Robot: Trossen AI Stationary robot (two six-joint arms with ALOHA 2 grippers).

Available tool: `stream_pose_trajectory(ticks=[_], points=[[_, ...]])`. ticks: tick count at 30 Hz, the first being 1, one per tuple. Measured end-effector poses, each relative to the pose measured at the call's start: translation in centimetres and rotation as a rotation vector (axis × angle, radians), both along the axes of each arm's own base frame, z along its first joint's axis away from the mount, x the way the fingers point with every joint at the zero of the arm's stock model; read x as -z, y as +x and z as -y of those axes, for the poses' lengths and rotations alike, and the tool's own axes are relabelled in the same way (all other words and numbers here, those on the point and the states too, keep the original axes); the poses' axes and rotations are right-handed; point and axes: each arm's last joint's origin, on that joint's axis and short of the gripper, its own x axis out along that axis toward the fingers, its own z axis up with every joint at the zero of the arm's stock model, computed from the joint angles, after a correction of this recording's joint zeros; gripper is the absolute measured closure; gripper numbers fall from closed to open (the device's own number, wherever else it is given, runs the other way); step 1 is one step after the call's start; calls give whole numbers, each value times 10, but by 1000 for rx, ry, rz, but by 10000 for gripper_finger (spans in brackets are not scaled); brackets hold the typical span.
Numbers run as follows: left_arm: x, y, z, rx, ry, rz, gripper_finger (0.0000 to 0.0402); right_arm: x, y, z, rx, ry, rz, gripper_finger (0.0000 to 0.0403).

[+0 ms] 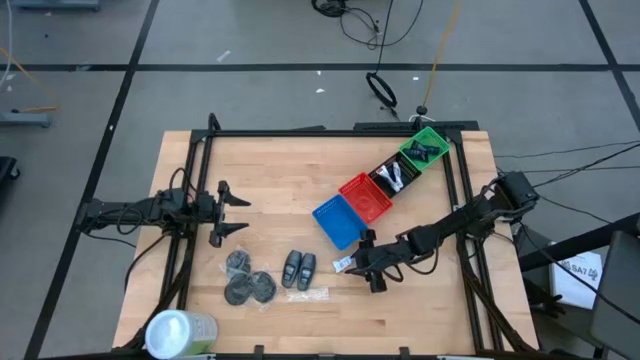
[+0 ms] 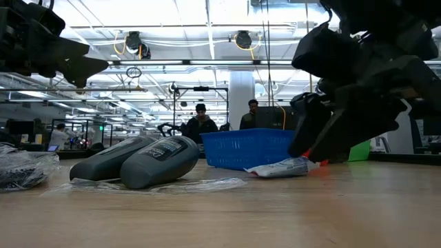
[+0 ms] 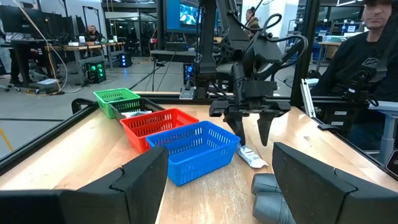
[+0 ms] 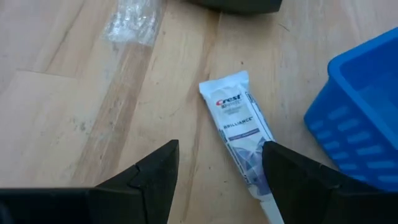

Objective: Pick & Place Travel size toiletries
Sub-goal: Put the toothpaste into the black bin

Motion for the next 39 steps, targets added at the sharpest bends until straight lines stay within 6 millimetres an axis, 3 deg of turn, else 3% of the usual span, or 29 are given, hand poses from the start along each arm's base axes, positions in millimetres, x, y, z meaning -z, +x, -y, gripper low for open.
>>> stream_pose_trajectory(ticks=[17, 22, 30, 33, 39], points=[[0, 0, 0, 0, 0, 0, 119, 1, 5, 17, 22, -41, -9, 187], [0, 0, 0, 0, 0, 0, 119, 3, 3, 17, 42, 24, -54, 188], [0, 0, 0, 0, 0, 0, 119, 2, -5, -8, -45, 220, -113, 188], [0, 0, 0, 0, 0, 0, 119, 4, -10, -17, -82, 236, -129, 189], [0, 0, 0, 0, 0, 0, 119, -9, -10, -25, -113, 261, -53, 193]])
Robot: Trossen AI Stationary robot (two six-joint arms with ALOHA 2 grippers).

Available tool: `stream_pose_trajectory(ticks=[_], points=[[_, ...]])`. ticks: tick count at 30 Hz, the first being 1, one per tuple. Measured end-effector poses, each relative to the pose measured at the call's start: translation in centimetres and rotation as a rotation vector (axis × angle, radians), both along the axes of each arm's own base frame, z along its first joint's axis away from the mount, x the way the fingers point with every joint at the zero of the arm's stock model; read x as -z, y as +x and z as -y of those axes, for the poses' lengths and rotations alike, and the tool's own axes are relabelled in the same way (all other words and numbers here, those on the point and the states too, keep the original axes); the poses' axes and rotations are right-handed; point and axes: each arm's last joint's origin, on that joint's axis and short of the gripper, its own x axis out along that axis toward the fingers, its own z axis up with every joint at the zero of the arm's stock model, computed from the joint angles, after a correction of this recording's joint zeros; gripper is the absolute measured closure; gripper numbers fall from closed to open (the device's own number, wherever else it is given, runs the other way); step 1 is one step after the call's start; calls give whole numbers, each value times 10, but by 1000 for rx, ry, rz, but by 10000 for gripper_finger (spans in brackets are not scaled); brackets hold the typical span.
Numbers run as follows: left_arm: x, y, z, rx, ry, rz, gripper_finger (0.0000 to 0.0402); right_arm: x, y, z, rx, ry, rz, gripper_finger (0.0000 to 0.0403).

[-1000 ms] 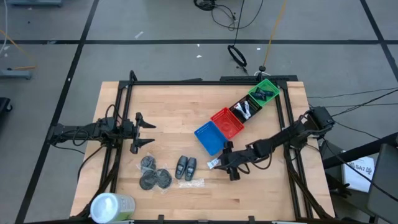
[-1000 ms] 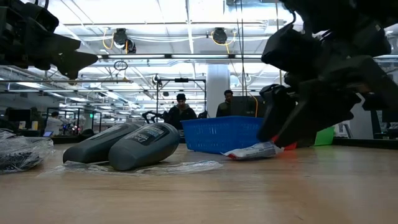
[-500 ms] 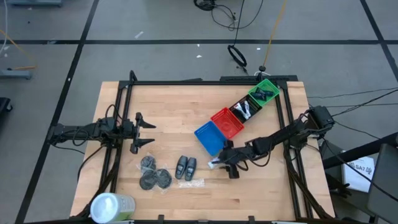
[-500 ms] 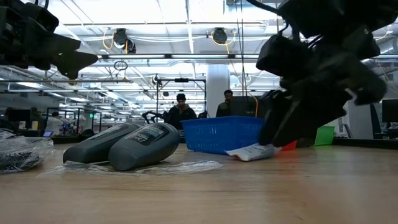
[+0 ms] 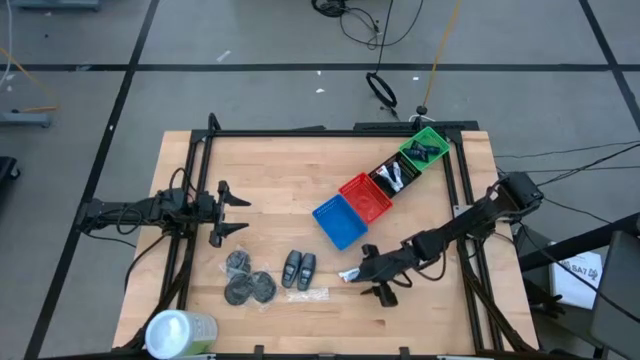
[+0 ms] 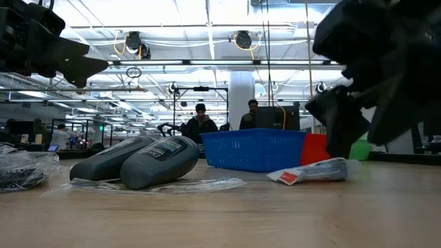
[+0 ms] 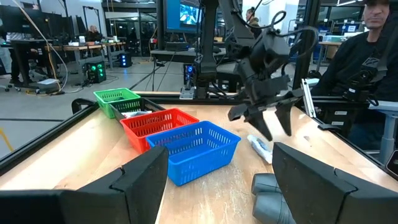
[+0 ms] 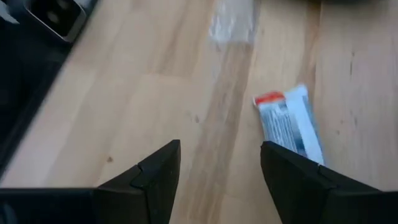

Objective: Pick & Place Travel size toiletries
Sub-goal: Put the toothpaste into the black bin

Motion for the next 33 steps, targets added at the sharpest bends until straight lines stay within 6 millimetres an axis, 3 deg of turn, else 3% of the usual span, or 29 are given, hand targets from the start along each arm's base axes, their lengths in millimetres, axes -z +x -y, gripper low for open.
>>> stream_pose_trajectory(ticks=[5, 12, 22, 33], points=[[0, 0, 0, 0, 0, 0, 119, -16, 0, 2, 10, -25, 95, 193], [0, 0, 0, 0, 0, 0, 119, -19, 2, 8, 48, -122, 141, 193], [0, 0, 0, 0, 0, 0, 119, 11, 4, 19, 75, -191, -11, 159], [0, 0, 0, 0, 0, 0, 119, 38, 14, 15, 93, -184, -20, 127]])
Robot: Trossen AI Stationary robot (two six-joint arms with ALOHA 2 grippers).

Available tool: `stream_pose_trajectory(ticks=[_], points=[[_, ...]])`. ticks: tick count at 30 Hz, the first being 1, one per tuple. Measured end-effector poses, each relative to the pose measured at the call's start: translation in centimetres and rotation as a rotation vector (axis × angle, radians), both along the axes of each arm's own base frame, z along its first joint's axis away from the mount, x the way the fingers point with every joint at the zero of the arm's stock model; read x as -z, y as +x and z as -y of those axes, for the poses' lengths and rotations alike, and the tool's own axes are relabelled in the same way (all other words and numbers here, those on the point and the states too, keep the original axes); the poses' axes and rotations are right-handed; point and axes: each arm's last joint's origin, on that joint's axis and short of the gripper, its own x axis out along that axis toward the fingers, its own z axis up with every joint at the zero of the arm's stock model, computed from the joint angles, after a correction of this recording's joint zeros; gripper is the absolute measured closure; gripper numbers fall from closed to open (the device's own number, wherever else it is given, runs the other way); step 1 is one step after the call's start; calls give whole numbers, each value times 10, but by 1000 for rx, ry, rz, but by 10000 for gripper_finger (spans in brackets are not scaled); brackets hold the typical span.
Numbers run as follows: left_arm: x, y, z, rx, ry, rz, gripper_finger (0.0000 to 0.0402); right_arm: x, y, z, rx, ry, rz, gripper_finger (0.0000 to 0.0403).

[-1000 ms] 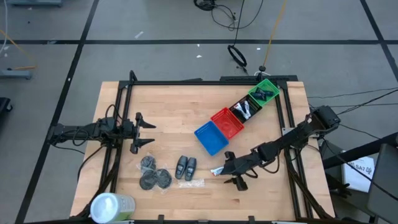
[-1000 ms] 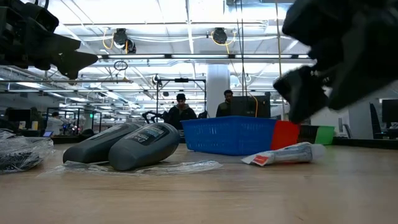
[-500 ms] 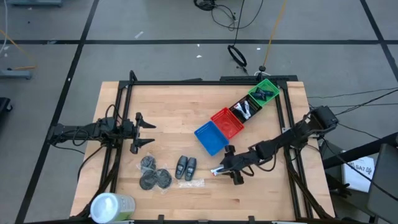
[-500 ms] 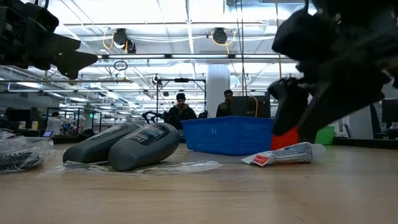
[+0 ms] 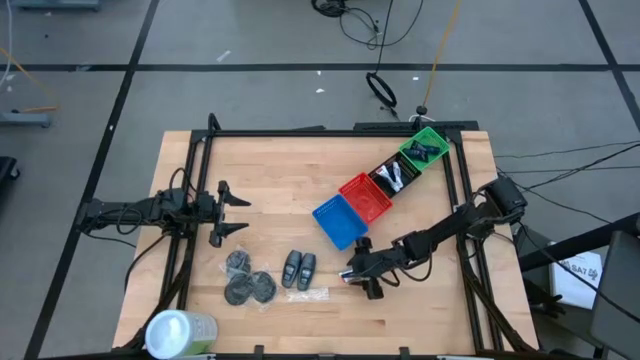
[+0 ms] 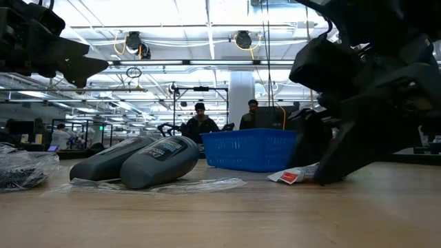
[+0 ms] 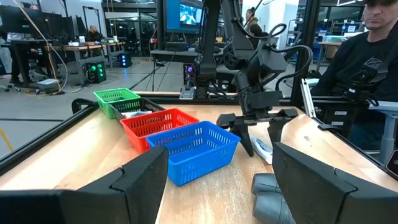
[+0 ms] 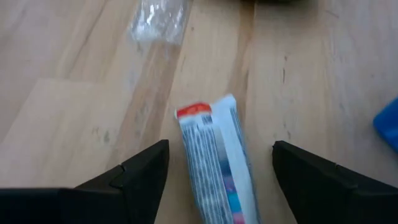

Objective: Pick & Place Travel size toiletries
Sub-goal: Put the toothpaste into the black bin

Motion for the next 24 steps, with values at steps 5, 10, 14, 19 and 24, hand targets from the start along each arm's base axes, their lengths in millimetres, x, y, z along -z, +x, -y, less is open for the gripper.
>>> stream_pose_trajectory(ticks=[5, 10, 14, 19, 24], points=[[0, 0, 0, 0, 0, 0, 119, 2, 0, 0, -1, -1, -8, 146], [0, 0, 0, 0, 0, 0, 119, 0, -2, 1, -2, -1, -21, 165], [0, 0, 0, 0, 0, 0, 119, 3, -6, 1, -11, 22, -84, 175], [0, 0, 0, 0, 0, 0, 119, 5, -8, 1, -15, 31, -116, 179], [0, 0, 0, 0, 0, 0, 119, 5, -9, 2, -16, 27, -121, 180]])
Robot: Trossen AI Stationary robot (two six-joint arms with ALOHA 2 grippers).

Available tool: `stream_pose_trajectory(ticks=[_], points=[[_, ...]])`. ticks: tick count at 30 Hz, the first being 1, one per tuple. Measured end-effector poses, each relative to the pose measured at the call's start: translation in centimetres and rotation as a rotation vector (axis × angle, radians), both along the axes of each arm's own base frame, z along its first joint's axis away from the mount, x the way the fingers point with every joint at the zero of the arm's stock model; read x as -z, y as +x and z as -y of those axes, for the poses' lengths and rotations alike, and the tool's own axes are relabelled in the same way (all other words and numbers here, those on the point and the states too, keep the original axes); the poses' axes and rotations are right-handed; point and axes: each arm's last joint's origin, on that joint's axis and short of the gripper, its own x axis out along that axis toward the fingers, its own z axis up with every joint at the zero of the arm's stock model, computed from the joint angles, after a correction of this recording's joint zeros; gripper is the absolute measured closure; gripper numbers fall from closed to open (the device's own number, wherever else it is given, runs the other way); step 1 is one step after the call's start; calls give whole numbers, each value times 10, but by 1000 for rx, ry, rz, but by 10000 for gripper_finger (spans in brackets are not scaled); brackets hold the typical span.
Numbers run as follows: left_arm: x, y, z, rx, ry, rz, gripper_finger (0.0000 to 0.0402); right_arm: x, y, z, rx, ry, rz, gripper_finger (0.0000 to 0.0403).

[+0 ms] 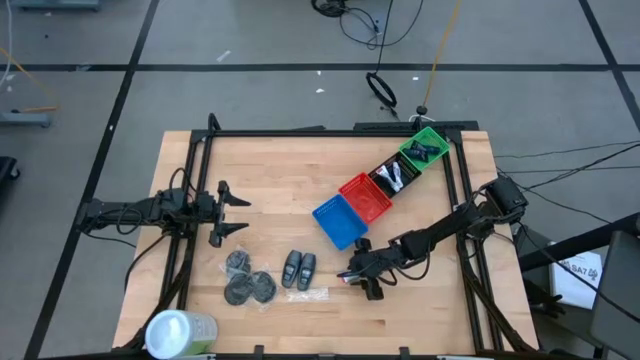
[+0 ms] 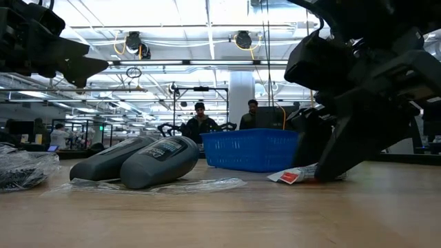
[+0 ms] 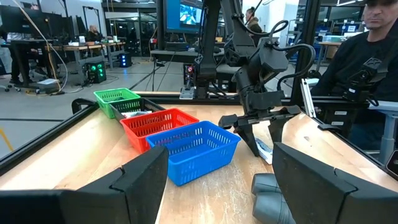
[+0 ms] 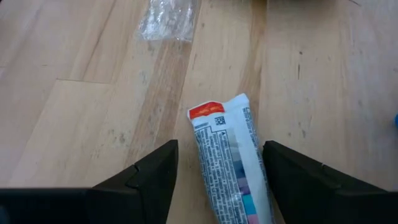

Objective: Pick & Place Travel size toiletries
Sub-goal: Put the toothpaste into the black bin

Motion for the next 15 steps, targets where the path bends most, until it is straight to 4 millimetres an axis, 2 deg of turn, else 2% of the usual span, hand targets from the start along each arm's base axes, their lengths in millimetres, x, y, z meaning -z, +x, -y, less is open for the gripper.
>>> stream_pose_trajectory(ticks=[6, 15], points=[[0, 0, 0, 0, 0, 0, 119, 2, -2, 1, -1, -16, -29, 188], [0, 0, 0, 1, 0, 0, 119, 5, -7, 3, 0, -39, -80, 227]])
